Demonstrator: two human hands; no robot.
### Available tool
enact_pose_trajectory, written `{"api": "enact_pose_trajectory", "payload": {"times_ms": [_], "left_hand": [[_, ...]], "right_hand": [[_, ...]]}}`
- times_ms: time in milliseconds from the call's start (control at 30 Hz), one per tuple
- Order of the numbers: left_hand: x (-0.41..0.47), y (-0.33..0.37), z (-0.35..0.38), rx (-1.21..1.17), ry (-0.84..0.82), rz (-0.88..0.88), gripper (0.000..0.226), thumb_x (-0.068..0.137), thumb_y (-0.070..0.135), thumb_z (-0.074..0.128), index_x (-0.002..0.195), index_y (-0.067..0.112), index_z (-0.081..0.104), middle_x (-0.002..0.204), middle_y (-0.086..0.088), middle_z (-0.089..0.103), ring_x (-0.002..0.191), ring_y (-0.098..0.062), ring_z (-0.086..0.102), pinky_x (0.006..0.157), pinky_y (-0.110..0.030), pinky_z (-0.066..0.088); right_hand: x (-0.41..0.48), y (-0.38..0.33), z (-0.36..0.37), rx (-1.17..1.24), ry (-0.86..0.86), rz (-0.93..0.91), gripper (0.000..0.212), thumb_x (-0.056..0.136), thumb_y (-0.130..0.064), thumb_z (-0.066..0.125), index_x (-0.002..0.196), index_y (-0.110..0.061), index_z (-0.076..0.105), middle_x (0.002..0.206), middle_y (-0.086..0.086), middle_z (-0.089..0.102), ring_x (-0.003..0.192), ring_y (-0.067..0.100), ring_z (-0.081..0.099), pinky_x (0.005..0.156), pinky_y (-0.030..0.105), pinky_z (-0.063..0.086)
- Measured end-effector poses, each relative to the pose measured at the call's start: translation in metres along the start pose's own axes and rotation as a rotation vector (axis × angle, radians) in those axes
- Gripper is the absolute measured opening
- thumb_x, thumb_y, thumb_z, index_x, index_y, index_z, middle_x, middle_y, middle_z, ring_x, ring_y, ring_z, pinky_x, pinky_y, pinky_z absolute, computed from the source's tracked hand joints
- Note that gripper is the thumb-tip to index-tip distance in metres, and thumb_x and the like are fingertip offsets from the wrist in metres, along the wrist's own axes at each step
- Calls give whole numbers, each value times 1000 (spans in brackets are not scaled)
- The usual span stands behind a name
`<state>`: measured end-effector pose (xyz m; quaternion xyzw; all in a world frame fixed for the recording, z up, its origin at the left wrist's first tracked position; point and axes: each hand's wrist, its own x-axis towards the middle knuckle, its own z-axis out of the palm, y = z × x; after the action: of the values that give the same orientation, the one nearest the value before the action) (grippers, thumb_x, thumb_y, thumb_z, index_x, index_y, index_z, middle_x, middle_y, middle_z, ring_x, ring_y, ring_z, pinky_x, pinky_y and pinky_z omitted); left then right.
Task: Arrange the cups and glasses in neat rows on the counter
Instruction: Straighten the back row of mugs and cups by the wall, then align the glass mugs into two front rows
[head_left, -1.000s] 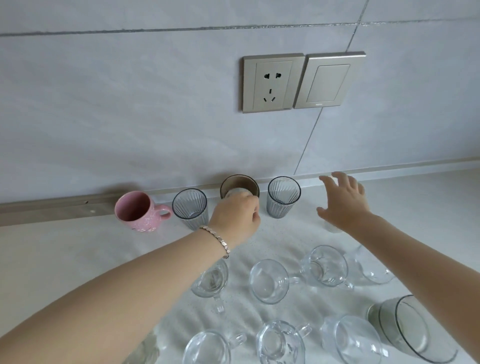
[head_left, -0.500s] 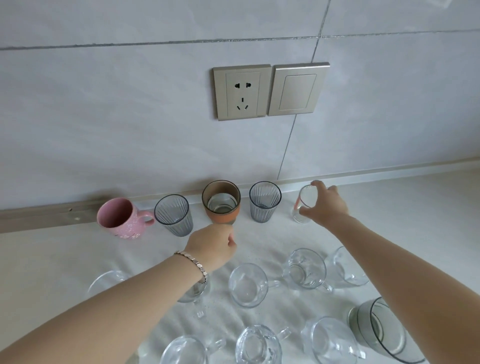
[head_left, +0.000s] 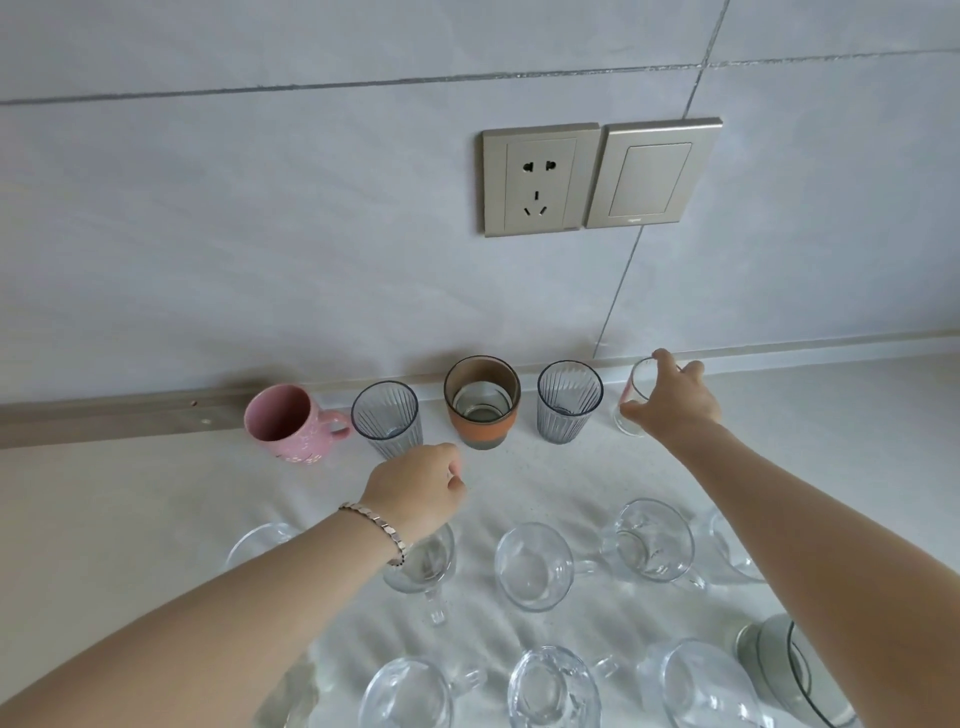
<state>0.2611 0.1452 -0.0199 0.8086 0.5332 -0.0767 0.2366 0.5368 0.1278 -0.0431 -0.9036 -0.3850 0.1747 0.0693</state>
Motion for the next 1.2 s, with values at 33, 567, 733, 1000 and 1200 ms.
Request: {"api": "enact_pose_trajectory", "payload": {"times_ms": [33,567,733,1000,1200], "left_hand": [[-1,-1,0,-3,1,-2,22,90,22,45,107,18,59,109,1,65,101,-22,61,80,-30,45],[-73,-101,-38,-198,215,-114,47,83,23,57,129,16,49,139,-1,46,127,-23,46,101,-37,42],[-100,-145,-33,-179,-49,-156,88,66,39,61,145,27,23,152,5,25,137,-19,34,109,-35,35],[-80,-170,-5,223,-161,116,81,80,31,65,145,40,18,157,8,16,141,-19,29,106,-37,37],[-62,-177,-4,30,-75,-26,84,69,28,72,141,30,29,139,1,37,124,-26,44,94,-38,48]], "right_hand": [[-2,0,-2,-2,-12,2,67,81,-29,65,139,-21,31,129,15,38,104,37,58,75,35,44],[-171,-113,9,-155,-308,-660,63,86,-42,60,140,-17,39,140,6,45,130,26,43,106,37,38],[-205,-140,57,-281,-422,-490,102,73,-59,67,147,-14,13,136,14,38,124,34,45,100,41,40],[-208,-157,90,-276,-351,-438,81,74,-35,72,140,-18,29,135,9,33,121,33,44,93,37,46],[-187,-163,89,-142,-406,-615,95,71,-13,74,147,-9,17,150,7,19,136,28,34,107,34,40]]}}
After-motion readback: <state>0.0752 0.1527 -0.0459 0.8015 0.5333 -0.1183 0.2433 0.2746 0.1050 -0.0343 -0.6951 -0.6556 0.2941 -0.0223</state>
